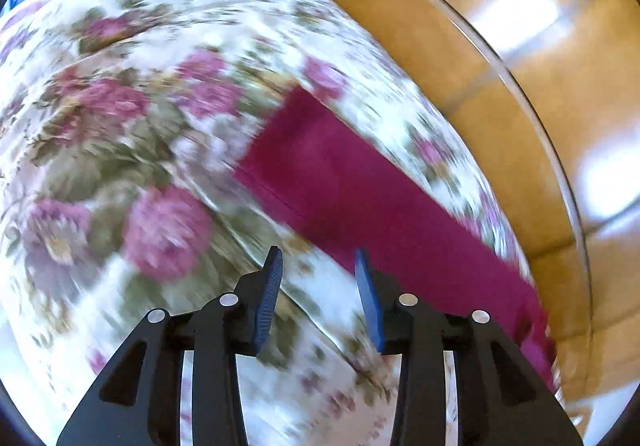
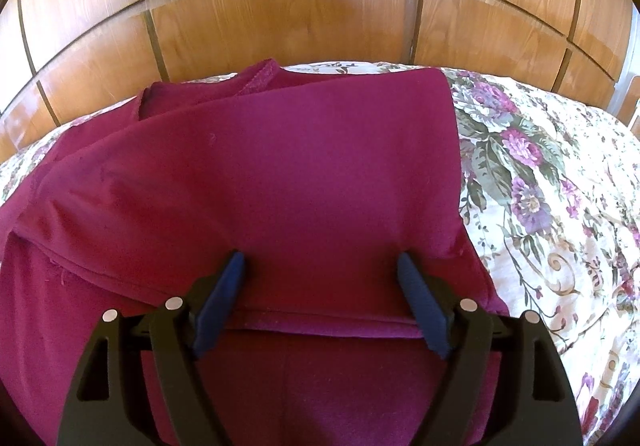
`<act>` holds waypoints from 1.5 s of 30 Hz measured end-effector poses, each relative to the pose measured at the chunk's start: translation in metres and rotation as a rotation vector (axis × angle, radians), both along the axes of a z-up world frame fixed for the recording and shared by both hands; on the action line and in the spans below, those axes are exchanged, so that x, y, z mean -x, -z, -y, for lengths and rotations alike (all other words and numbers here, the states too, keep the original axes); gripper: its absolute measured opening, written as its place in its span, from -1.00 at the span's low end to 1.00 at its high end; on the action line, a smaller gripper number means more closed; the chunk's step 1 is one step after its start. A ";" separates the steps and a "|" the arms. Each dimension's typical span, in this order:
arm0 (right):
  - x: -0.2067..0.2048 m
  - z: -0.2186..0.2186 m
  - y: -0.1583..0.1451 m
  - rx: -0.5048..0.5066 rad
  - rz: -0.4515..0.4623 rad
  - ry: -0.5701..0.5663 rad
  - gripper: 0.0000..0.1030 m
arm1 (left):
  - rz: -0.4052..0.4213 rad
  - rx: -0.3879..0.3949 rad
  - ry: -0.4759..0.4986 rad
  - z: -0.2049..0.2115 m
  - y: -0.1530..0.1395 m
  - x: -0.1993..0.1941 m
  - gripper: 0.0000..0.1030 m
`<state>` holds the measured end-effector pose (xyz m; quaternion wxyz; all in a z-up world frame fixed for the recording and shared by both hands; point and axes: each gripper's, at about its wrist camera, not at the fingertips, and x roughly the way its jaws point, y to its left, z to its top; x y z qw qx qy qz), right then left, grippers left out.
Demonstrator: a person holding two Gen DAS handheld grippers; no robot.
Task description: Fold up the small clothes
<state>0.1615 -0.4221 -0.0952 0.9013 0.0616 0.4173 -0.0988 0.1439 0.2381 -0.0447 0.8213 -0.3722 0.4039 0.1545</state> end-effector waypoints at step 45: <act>0.011 -0.016 -0.036 -0.156 0.041 -0.036 0.48 | 0.137 -0.281 0.860 0.335 0.002 0.028 -0.40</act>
